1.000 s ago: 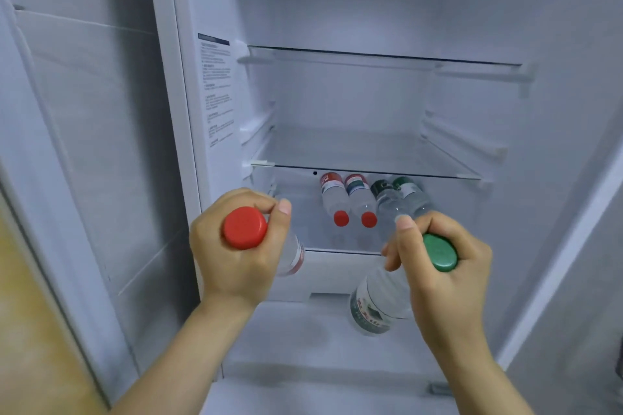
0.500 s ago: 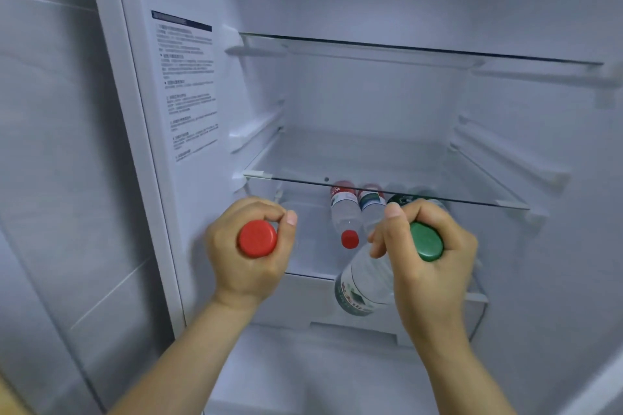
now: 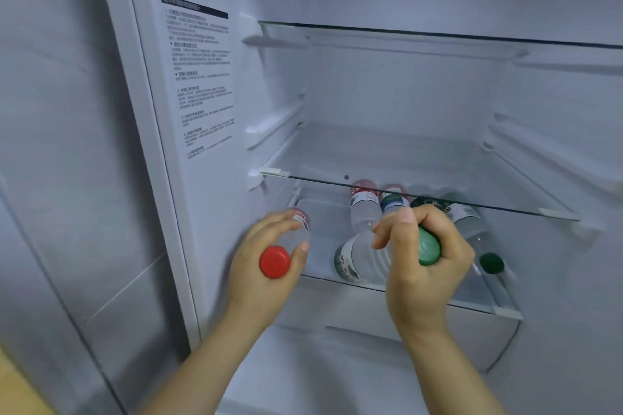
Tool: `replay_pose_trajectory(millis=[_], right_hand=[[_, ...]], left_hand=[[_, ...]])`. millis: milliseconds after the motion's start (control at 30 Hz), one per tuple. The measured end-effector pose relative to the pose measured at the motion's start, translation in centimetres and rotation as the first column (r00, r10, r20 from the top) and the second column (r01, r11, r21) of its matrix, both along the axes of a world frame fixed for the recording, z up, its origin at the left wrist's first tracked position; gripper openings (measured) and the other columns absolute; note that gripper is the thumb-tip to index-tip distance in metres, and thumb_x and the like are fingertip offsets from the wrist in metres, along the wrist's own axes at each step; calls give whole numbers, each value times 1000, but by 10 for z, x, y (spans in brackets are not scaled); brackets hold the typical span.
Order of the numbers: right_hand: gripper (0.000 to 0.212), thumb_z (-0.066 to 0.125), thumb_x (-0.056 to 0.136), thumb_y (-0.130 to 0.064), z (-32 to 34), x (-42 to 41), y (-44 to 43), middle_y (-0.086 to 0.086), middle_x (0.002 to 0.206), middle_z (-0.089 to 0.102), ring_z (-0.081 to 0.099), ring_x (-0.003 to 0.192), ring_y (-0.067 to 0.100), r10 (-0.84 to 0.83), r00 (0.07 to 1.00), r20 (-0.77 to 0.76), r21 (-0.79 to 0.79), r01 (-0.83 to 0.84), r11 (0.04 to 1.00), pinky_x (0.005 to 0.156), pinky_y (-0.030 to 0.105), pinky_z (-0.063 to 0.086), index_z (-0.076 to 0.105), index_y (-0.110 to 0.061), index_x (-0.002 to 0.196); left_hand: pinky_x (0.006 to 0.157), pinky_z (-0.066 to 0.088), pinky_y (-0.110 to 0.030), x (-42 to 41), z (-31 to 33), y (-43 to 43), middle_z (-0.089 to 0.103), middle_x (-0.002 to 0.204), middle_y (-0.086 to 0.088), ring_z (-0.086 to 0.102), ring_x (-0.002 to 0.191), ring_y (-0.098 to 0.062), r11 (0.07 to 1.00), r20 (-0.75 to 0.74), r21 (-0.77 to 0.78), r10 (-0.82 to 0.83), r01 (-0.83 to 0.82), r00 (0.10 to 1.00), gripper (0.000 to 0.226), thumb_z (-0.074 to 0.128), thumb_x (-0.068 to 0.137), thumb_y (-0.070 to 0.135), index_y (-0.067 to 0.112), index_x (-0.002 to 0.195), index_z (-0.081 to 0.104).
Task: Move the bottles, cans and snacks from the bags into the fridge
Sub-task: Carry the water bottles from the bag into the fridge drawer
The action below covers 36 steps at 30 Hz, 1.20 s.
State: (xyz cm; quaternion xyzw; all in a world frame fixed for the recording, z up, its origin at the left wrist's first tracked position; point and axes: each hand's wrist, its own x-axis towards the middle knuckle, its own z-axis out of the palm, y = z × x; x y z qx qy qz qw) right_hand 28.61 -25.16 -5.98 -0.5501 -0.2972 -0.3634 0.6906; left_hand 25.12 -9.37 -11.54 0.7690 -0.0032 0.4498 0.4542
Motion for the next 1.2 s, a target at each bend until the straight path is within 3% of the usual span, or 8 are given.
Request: replay_pose_trajectory(millis=[233,433,533,667,767,900,1000,1200], right_hand=[[32,35,89,-15,-21,11,15,1,57,54,55,56,22,88,995,52,46,-91,995,55,32,44,51,-17,61],[31,33,92,-14,-51,24,22,11,62,56,56,67,23,121,992,-41,33,-119,992,68,26,46,51,-17,67],[25,37,91,-21,-77,32,28,6,68,55,55,72,20,85,979,-185,-42,-95,995,71,23,44,49,-16,70],[18,44,86,-38,-116,45,14,-7,76,57,54,75,14,50,892,-450,-141,-127,982,71,25,42,53,-22,82],[9,49,90,-32,-125,43,4,-7,88,61,59,88,15,-7,923,-385,-455,-183,872,79,35,49,56,-25,89],[35,60,82,-46,-111,35,5,-20,119,55,51,117,5,45,877,-478,-446,-287,848,98,31,45,53,-35,114],[53,69,84,-38,-97,37,7,-21,139,41,38,134,6,39,920,-391,-586,-281,760,105,24,36,48,-37,133],[40,71,86,-23,-93,57,8,-22,145,35,29,137,-1,-15,975,-222,-789,-171,591,109,13,23,63,-30,125]], left_hand=[[108,31,-12,-4,-30,8,40,144,18,40,131,3,997,-280,-28,58,-69,958,67,71,79,0,45,123,49],[99,23,3,-7,-44,13,25,152,22,27,137,6,999,-412,30,-12,26,911,65,62,84,1,31,139,45],[107,30,-10,-5,-41,16,25,151,26,28,137,7,998,-438,15,-46,58,898,68,65,82,5,35,139,45],[92,28,6,-7,-38,20,28,151,24,31,135,5,994,-456,-54,-110,95,883,71,67,80,2,34,139,45],[93,26,6,-10,-36,23,26,152,23,28,137,7,991,-474,-62,-136,121,870,74,66,78,0,34,141,43],[103,34,-9,-14,-31,24,18,152,29,24,139,6,986,-506,-49,-161,158,847,82,66,77,1,42,142,35],[109,38,-25,-15,-27,26,12,152,32,22,141,3,981,-551,-19,-170,192,817,87,65,77,2,44,144,29],[87,44,-8,-16,-25,32,6,153,35,25,140,4,966,-580,-60,-239,252,779,88,60,70,14,45,145,27]])
